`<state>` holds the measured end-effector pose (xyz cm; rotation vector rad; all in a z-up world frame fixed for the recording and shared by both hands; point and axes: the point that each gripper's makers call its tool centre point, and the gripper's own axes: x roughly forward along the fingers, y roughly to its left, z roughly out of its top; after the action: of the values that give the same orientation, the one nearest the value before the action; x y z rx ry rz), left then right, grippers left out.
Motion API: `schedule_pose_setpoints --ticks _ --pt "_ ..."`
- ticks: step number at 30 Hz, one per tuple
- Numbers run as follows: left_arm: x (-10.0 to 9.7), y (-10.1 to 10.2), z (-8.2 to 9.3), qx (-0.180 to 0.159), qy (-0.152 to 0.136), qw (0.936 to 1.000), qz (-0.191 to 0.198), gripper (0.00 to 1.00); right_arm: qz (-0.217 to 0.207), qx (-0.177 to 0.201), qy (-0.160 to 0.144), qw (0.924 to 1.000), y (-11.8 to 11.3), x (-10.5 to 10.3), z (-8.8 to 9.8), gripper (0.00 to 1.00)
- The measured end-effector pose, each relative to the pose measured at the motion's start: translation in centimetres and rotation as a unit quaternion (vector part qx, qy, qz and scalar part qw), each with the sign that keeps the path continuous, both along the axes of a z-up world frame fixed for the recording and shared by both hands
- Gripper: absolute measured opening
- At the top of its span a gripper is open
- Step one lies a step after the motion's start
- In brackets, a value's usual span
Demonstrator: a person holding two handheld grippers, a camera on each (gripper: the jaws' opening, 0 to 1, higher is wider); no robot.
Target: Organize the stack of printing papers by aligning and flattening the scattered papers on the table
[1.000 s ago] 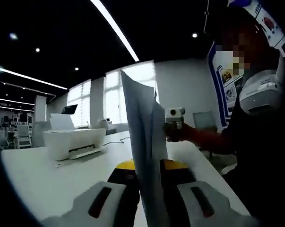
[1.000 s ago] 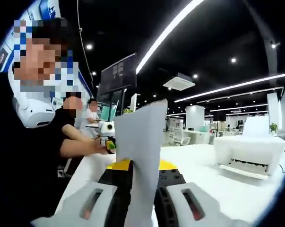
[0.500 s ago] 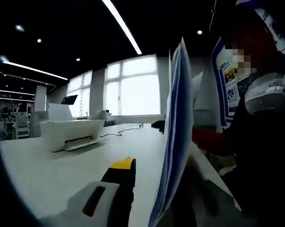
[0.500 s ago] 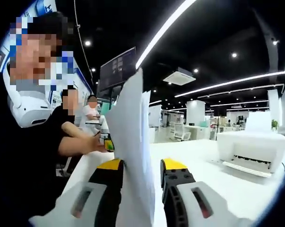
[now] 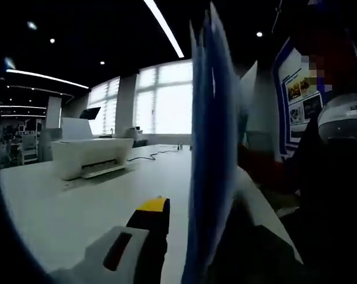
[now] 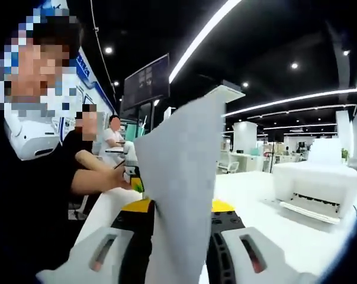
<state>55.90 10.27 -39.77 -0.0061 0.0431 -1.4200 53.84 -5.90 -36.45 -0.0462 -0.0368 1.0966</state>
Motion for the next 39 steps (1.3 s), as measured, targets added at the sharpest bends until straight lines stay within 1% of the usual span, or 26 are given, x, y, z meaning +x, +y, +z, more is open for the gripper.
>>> schedule_pose_setpoints --ticks 3,5,7,8,9,10,12,13,15,16,18,22,24,25,26,27,28,29,30,31,33,36,38,39 --pt "0.1 0.7 0.6 -0.007 -0.004 0.9999 0.009 0.31 -0.006 0.016 0.0 0.9999 -1.1 -0.2 0.4 0.27" --pt "-0.1 0.7 1.0 -0.012 -0.011 0.9999 0.005 0.31 0.004 0.03 0.004 0.9995 -1.0 -0.4 0.7 0.25" --pt "-0.3 0.3 1.3 -0.01 -0.016 0.9998 -0.001 0.29 0.013 0.024 -0.001 0.9996 -0.5 -0.8 0.6 0.22" --pt "-0.4 0.1 1.2 -0.006 -0.022 0.9997 -0.003 0.28 0.013 0.02 -0.009 0.9997 -0.3 -0.9 0.7 0.21" --pt "-0.5 -0.2 1.1 0.001 -0.03 0.9995 -0.005 0.27 0.014 0.02 -0.01 0.9996 -0.1 -0.9 0.7 0.2" --pt "-0.6 -0.5 1.0 0.004 -0.031 0.9995 -0.007 0.25 0.017 0.018 -0.012 0.9996 0.2 -1.0 0.7 0.17" --pt "-1.0 -0.9 0.9 0.009 -0.041 0.999 -0.017 0.15 0.027 0.008 -0.029 0.9992 0.5 -1.3 0.8 0.0" --pt "-1.2 -1.0 0.9 0.01 -0.048 0.9985 -0.023 0.07 0.035 0.01 -0.029 0.9989 0.7 -1.6 0.9 0.0" --pt "-1.3 -1.1 1.2 0.01 -0.075 0.997 -0.018 0.07 0.029 0.003 -0.049 0.9984 0.7 -1.5 1.2 0.0" --pt "-1.5 -1.1 1.3 0.009 -0.071 0.9972 -0.023 0.07 0.029 0.008 -0.048 0.9984 0.7 -1.5 1.5 0.0" --pt "-1.6 -1.2 1.9 0.005 -0.071 0.9971 -0.028 0.07 0.028 0.011 -0.056 0.998 0.5 -1.4 2.3 0.0" --pt "-1.6 -1.2 3.3 0.005 -0.081 0.9963 -0.029 0.07 0.031 0.006 -0.068 0.9972 0.5 -1.3 3.7 0.0" --pt "-1.5 -1.1 3.7 0.002 -0.081 0.9963 -0.029 0.07 0.034 0.006 -0.073 0.9967 0.6 -1.4 4.0 0.0" --pt "-1.4 -1.0 3.7 0.0 -0.079 0.9964 -0.03 0.07 0.037 0.007 -0.07 0.9968 0.7 -1.4 4.0 0.0" --pt "-1.3 -1.0 3.5 -0.001 -0.075 0.9967 -0.032 0.07 0.041 0.007 -0.064 0.9971 0.7 -1.5 3.7 0.0" --pt "-1.3 -1.0 2.8 0.006 -0.067 0.9972 -0.032 0.08 0.038 0.008 -0.051 0.998 0.7 -1.3 3.1 0.0" --pt "-1.4 -1.0 2.1 0.013 -0.058 0.9977 -0.033 0.13 0.035 0.01 -0.037 0.9986 0.7 -1.2 2.4 0.05" --pt "-1.4 -1.0 1.4 0.02 -0.05 0.998 -0.034 0.23 0.032 0.011 -0.024 0.9991 0.7 -1.0 1.7 0.15" --pt "-1.4 -1.0 0.7 0.028 -0.042 0.9981 -0.035 0.29 0.029 0.012 -0.011 0.9994 0.7 -0.8 1.0 0.23" --pt "-1.7 -1.0 0.2 0.031 -0.039 0.9979 -0.041 0.28 0.029 0.011 -0.012 0.9995 0.7 -0.9 0.7 0.26" --pt "-1.8 -1.0 0.0 0.026 -0.034 0.9982 -0.042 0.3 0.029 0.013 -0.014 0.9994 0.5 -0.9 0.5 0.25" --pt "-1.7 -1.1 0.1 0.025 -0.028 0.9984 -0.041 0.3 0.028 0.02 -0.016 0.9993 0.4 -1.0 0.8 0.23" --pt "-1.6 -1.0 0.3 0.024 -0.03 0.9984 -0.042 0.26 0.025 0.019 -0.02 0.9993 0.2 -0.8 1.0 0.2" --pt "-1.5 -1.0 0.4 0.022 -0.031 0.9984 -0.042 0.21 0.025 0.018 -0.02 0.9993 0.2 -0.8 1.1 0.17"
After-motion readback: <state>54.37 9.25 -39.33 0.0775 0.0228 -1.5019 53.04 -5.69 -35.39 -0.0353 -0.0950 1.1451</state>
